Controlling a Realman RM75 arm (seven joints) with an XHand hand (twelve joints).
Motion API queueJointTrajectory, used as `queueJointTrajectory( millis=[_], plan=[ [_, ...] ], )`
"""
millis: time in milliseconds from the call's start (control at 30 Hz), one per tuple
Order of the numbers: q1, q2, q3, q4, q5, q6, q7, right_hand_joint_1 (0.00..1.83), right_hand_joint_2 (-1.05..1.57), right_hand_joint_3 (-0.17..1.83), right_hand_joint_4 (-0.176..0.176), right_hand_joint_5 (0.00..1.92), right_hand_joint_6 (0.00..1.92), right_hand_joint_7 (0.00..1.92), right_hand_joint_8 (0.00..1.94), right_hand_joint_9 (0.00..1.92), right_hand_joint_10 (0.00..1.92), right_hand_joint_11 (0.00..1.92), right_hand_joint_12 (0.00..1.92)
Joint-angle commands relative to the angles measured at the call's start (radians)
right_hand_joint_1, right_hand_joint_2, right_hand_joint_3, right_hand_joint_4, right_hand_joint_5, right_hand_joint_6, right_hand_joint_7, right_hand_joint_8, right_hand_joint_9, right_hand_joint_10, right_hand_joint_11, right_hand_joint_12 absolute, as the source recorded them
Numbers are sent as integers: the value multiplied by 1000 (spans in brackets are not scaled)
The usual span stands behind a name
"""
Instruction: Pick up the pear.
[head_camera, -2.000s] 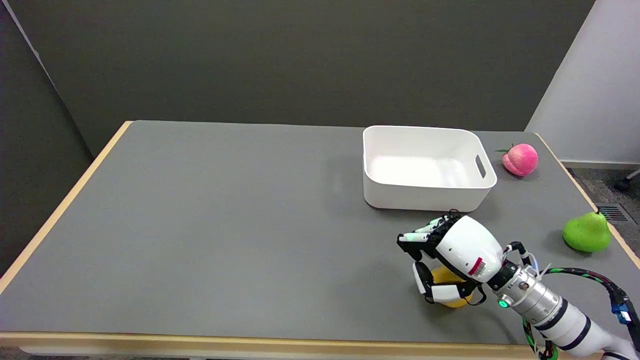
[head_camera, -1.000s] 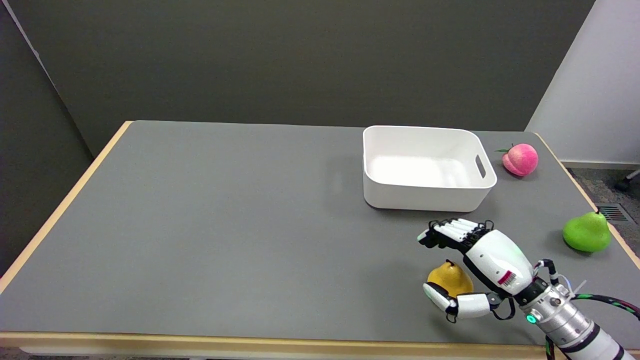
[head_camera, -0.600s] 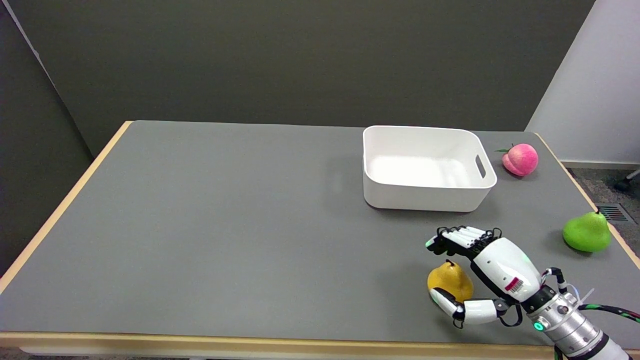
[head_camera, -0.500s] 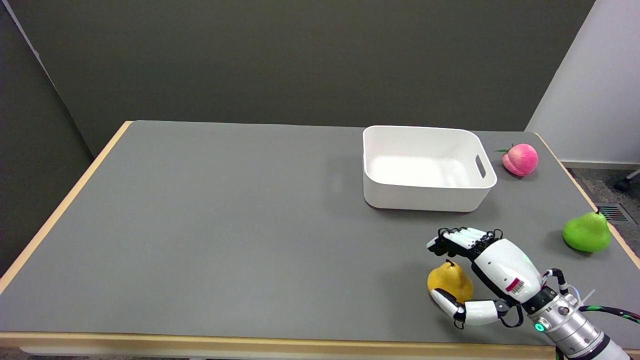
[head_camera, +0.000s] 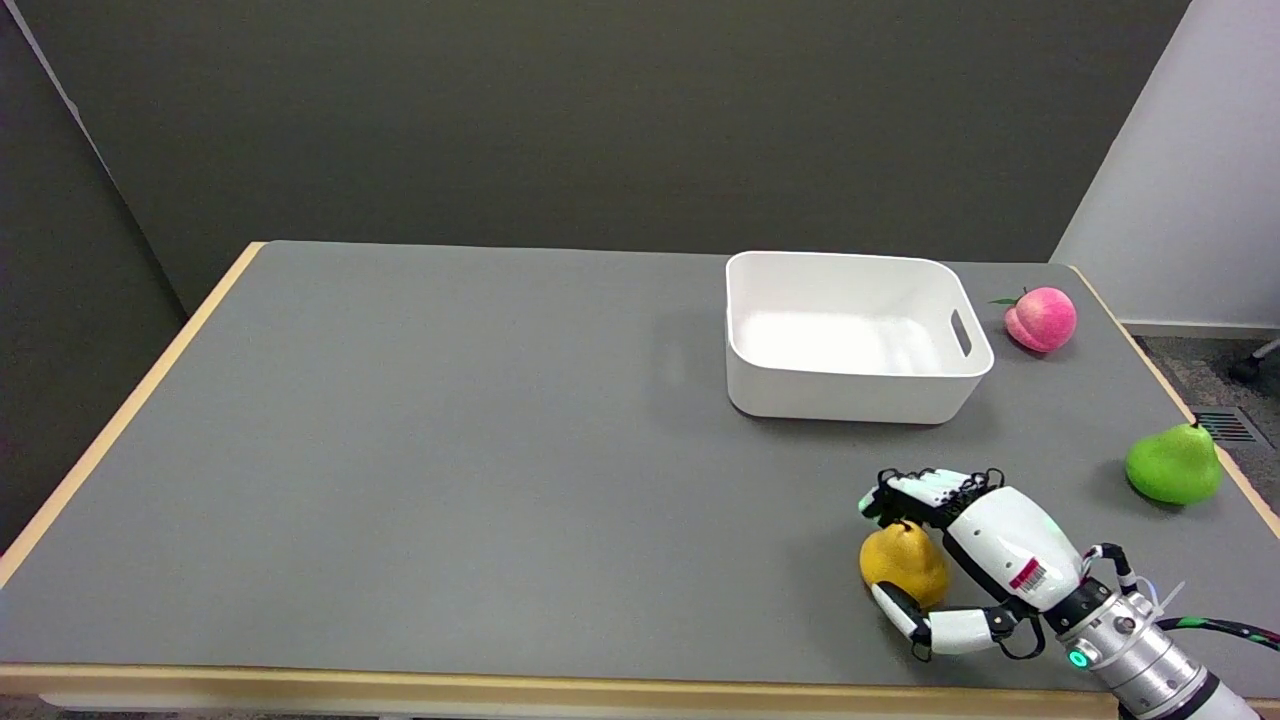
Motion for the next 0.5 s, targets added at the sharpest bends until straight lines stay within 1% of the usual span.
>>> queueJointTrajectory(
  millis=[33,233,267,300,333,400,467,500],
  plan=[
    [10,20,-2,8,-13,-119,1,881,646,952,-126,498,1030,737,996,731,1391,635,1777],
    [24,25,-2,8,-14,-124,2,959,665,963,-125,513,1080,758,1033,749,1397,652,1762],
    [27,25,-2,8,-14,-124,3,988,726,878,-119,524,1133,769,1071,757,1392,667,1765],
    [30,25,-2,8,-14,-123,4,1083,975,485,-98,560,1332,809,1213,784,1362,713,1785],
    [33,25,-2,7,-14,-119,7,1167,1183,156,-78,595,1503,846,1334,810,1338,761,1815],
    [40,25,0,6,-14,-115,8,1170,1124,256,-65,626,1492,866,1312,830,1358,828,1907],
    [48,25,1,8,-14,-115,8,1177,1031,422,-53,660,1505,889,1293,827,1445,877,1920],
    [52,26,2,9,-14,-114,10,1180,1018,449,-59,660,1501,892,1311,825,1468,883,1921]
  ],
)
